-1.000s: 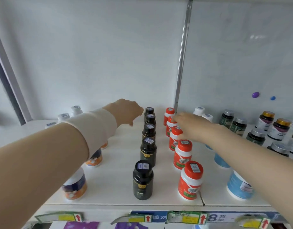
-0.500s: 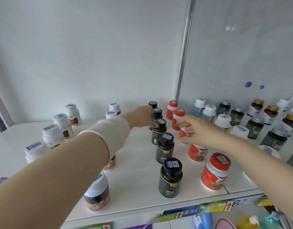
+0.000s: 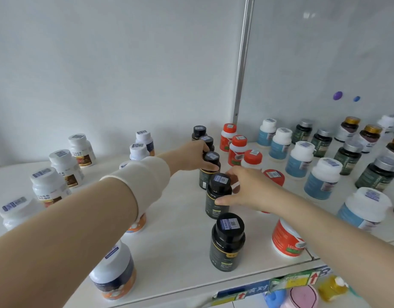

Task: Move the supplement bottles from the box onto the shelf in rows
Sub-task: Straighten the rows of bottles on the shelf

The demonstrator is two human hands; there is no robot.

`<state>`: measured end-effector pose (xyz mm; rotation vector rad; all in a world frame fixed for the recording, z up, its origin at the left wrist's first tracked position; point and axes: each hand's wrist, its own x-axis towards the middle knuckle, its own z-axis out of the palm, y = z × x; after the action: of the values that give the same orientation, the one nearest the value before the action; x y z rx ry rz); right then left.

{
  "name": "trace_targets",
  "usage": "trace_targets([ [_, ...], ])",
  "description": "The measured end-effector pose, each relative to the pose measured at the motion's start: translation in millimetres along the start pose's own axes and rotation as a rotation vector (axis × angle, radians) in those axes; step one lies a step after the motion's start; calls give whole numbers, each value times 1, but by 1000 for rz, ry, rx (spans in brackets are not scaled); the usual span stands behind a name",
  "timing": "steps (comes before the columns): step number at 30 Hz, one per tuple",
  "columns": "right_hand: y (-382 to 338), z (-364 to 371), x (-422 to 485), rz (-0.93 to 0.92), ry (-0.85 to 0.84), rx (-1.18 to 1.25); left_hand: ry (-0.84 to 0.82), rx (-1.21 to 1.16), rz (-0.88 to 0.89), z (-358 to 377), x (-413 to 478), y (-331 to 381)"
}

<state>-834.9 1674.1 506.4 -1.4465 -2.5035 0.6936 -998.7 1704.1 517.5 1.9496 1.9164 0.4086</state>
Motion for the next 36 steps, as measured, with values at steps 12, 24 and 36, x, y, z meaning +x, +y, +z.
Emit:
trace_targets([
  [12,0,-6,6,-22,-66,-38,-50,-128,-30,5,13,-4],
  [24,2,-13,10,-51,-140,5,-89,-226,-46,3,10,-4],
  [36,4,-11,11,-43,-149,8,-114,-194,-58,4,8,-2],
])
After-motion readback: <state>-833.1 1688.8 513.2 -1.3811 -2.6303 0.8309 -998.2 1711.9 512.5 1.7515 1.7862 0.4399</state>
